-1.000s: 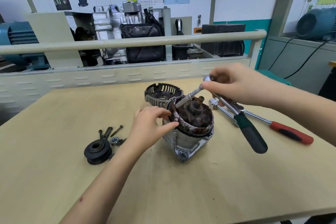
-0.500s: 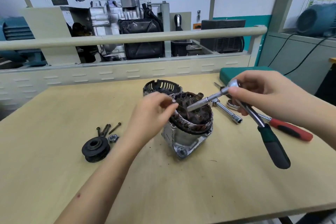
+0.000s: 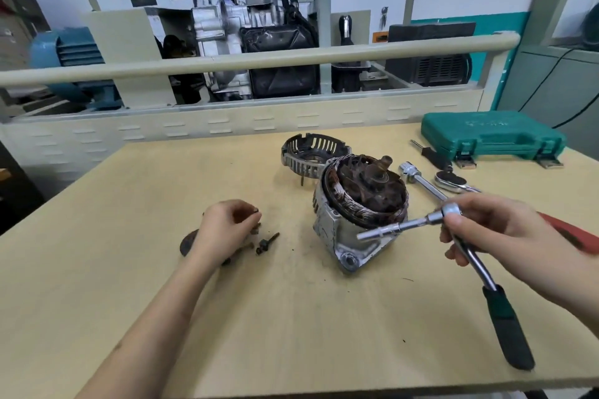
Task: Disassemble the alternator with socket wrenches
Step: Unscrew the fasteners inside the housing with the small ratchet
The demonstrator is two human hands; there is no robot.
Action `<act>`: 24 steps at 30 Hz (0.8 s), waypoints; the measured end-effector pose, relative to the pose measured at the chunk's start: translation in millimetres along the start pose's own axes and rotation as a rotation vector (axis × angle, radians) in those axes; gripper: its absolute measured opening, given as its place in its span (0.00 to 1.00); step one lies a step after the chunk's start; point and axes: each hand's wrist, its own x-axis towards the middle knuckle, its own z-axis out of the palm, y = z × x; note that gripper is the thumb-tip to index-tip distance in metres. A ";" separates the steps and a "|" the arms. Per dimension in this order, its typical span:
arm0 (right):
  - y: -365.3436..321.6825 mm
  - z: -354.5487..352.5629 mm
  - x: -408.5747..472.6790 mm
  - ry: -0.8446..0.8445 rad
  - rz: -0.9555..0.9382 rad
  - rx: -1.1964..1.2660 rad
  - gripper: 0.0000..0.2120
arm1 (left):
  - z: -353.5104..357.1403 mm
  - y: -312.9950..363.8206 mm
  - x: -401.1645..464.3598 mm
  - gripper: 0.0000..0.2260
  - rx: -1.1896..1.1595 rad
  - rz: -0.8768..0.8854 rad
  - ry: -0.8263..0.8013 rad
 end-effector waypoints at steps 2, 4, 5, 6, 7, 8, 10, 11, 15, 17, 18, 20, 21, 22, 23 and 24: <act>5.7 8.0 -4.2 -0.026 0.020 0.020 0.17 | 9.6 -8.7 -3.6 0.05 0.145 0.080 -0.032; 10.6 12.2 -7.3 -0.045 0.038 0.041 0.16 | 16.5 -13.9 -5.9 0.06 0.264 0.149 -0.071; 12.6 13.4 -8.8 -0.054 0.046 0.054 0.16 | 18.2 -14.9 -8.1 0.07 0.312 0.172 -0.079; 14.7 13.9 -9.9 -0.061 0.059 0.069 0.16 | 19.6 -15.6 -10.0 0.07 0.350 0.187 -0.080; 17.2 14.0 -10.5 -0.062 0.072 0.088 0.15 | 20.8 -16.2 -11.1 0.08 0.375 0.197 -0.075; 19.8 14.1 -11.1 -0.058 0.086 0.111 0.15 | 21.8 -16.9 -12.2 0.08 0.388 0.205 -0.069; 26.1 13.9 -11.9 -0.052 0.116 0.160 0.15 | 22.8 -17.2 -13.9 0.09 0.380 0.212 -0.056; 29.5 14.3 -12.0 -0.052 0.135 0.185 0.14 | 22.8 -16.9 -14.4 0.09 0.367 0.216 -0.046; 47.9 25.7 -14.1 -0.029 0.268 0.301 0.12 | 20.5 -15.7 -16.5 0.08 0.273 0.219 0.004; 57.9 34.1 -16.1 -0.001 0.309 0.338 0.10 | 19.5 -16.7 -17.0 0.07 0.246 0.216 0.001; 61.8 37.1 -17.1 0.009 0.307 0.338 0.10 | 19.2 -17.7 -17.5 0.07 0.236 0.219 -0.006; 65.9 39.5 -18.0 0.027 0.282 0.345 0.10 | 20.0 -19.4 -18.6 0.06 0.221 0.230 -0.019; 66.9 39.3 -18.3 0.034 0.278 0.358 0.10 | 20.5 -19.9 -19.2 0.06 0.218 0.233 -0.023; 67.6 38.8 -18.5 0.040 0.279 0.372 0.10 | 20.8 -19.8 -19.8 0.05 0.217 0.236 -0.027; 68.5 38.4 -18.8 0.040 0.281 0.383 0.09 | 21.2 -19.3 -20.1 0.05 0.218 0.238 -0.031; 69.3 38.6 -18.5 0.035 0.281 0.389 0.09 | 21.5 -18.7 -20.5 0.05 0.221 0.241 -0.037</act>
